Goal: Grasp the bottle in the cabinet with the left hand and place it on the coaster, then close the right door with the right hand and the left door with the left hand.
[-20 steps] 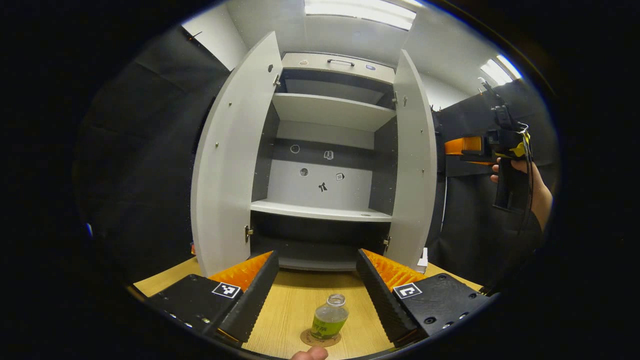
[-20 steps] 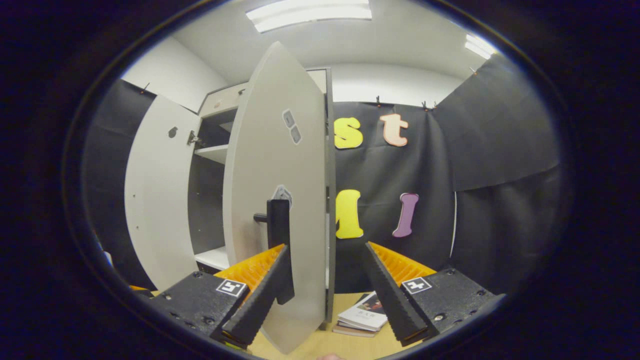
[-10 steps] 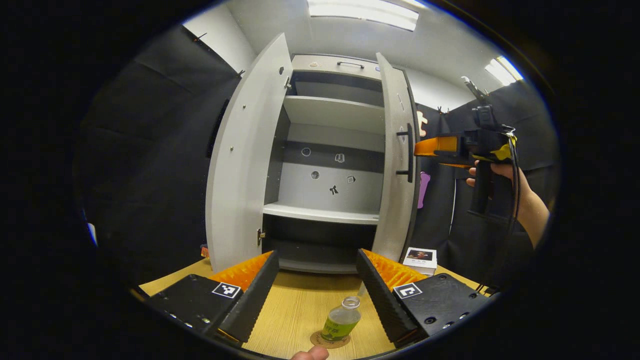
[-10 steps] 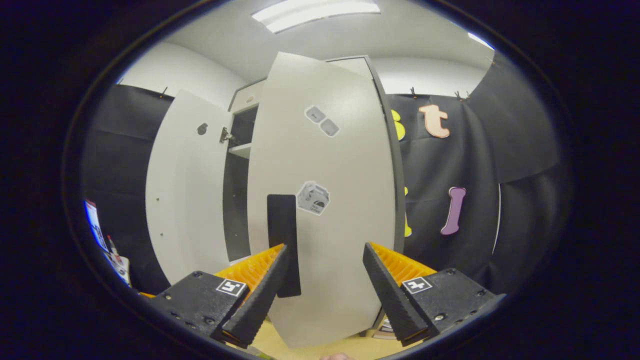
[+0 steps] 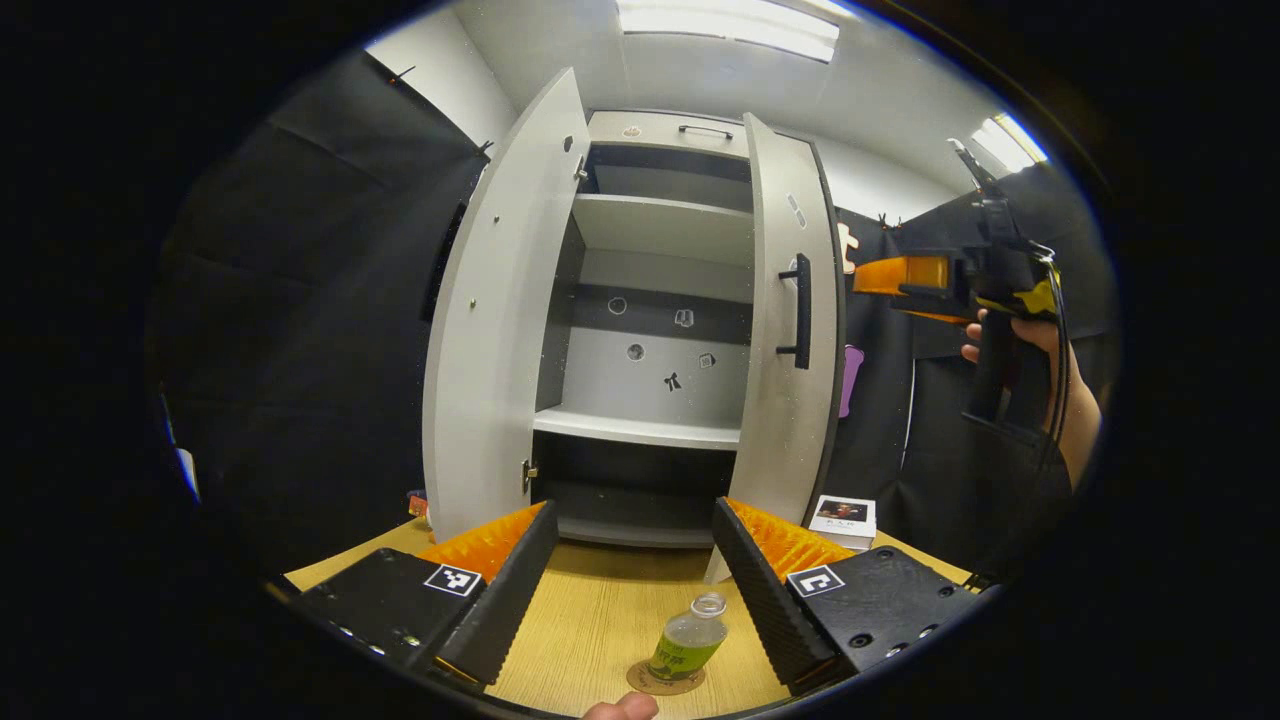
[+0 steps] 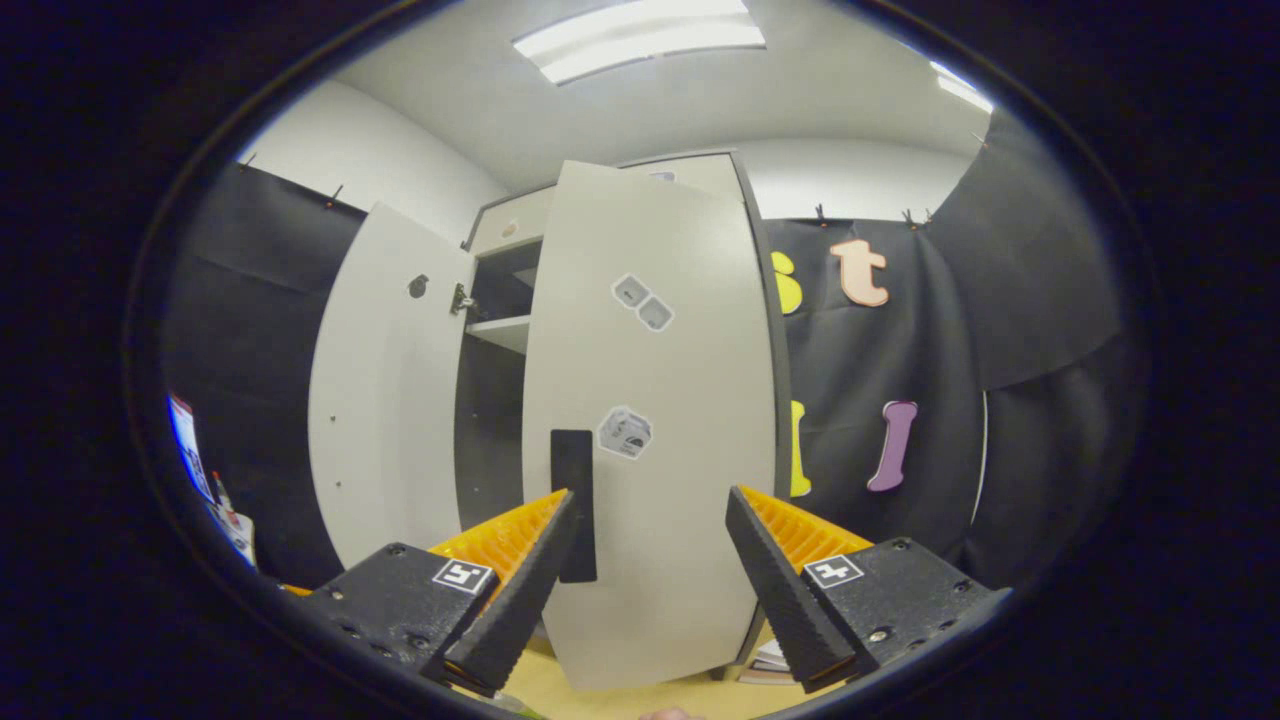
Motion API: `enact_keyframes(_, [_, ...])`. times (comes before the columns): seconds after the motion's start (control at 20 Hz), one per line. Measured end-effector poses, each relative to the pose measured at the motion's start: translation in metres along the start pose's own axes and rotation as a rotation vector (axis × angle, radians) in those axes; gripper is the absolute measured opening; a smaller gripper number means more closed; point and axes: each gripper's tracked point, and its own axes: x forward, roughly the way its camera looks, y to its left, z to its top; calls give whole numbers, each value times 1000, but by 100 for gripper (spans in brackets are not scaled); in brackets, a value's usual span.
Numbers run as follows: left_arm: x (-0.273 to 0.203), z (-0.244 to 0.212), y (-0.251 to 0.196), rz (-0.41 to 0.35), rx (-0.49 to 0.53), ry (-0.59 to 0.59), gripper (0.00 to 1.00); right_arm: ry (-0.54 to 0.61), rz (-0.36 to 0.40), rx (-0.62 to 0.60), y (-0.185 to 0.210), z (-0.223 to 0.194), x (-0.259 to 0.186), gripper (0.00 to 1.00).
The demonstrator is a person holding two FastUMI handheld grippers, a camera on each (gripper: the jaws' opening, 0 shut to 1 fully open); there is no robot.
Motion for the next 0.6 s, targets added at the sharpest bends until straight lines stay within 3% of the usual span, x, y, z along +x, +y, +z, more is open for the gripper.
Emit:
enact_keyframes(0.3, [2,26,-22,-67,-1,-48,95,26,-130,49,-26,-40,-64,99])
enact_keyframes(0.35, [2,25,-28,-83,-3,-43,99,44,-152,61,-29,-52,-76,98])
enact_keyframes(0.45, [2,25,-34,-101,-4,-36,95,59,-185,81,-35,-72,-100,94])
enact_keyframes(0.55, [2,23,-41,-114,-12,-29,99,80,-233,90,-41,-93,-119,94])
enact_keyframes(0.6, [1,20,-45,-123,-16,-19,95,88,-258,83,-47,-101,-128,98])
